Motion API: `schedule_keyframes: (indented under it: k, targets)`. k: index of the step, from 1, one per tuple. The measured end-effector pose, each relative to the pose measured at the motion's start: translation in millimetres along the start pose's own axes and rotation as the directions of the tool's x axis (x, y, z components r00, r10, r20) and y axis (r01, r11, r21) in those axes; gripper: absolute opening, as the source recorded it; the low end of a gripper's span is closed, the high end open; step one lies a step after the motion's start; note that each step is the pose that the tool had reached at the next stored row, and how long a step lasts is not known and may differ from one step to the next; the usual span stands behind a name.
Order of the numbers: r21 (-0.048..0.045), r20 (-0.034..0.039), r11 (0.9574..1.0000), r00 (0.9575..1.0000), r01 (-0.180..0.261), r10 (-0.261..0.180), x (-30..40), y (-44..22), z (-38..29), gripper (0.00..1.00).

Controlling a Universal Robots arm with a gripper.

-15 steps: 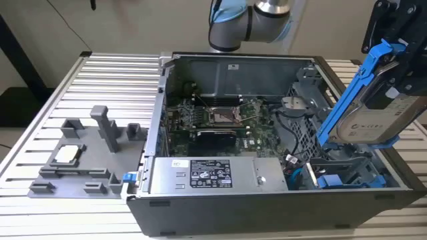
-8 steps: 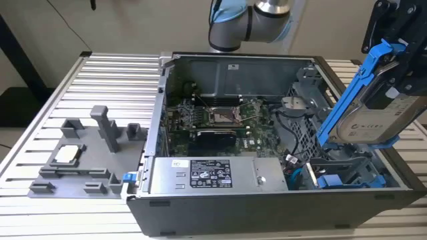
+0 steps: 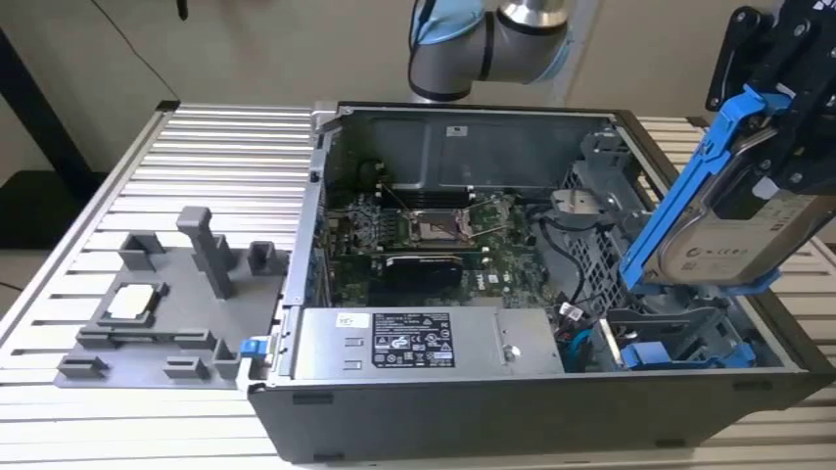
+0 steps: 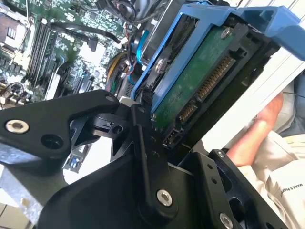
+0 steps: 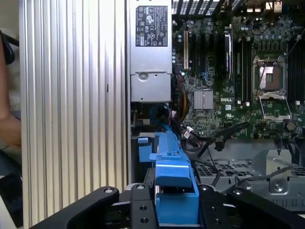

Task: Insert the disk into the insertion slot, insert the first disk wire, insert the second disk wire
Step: 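Insert the disk into the insertion slot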

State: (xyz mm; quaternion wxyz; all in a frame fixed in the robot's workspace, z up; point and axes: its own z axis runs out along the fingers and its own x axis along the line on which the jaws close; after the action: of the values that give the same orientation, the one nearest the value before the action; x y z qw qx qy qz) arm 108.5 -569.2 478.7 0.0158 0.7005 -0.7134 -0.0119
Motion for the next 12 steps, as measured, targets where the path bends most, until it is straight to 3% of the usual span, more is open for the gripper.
schedule_keyframes:
  k: [12]
  targets:
    - [-0.0005, -0.0017, 1.0, 1.0, 0.0, 0.0, -0.1, -7.4, 13.4, 0.33]
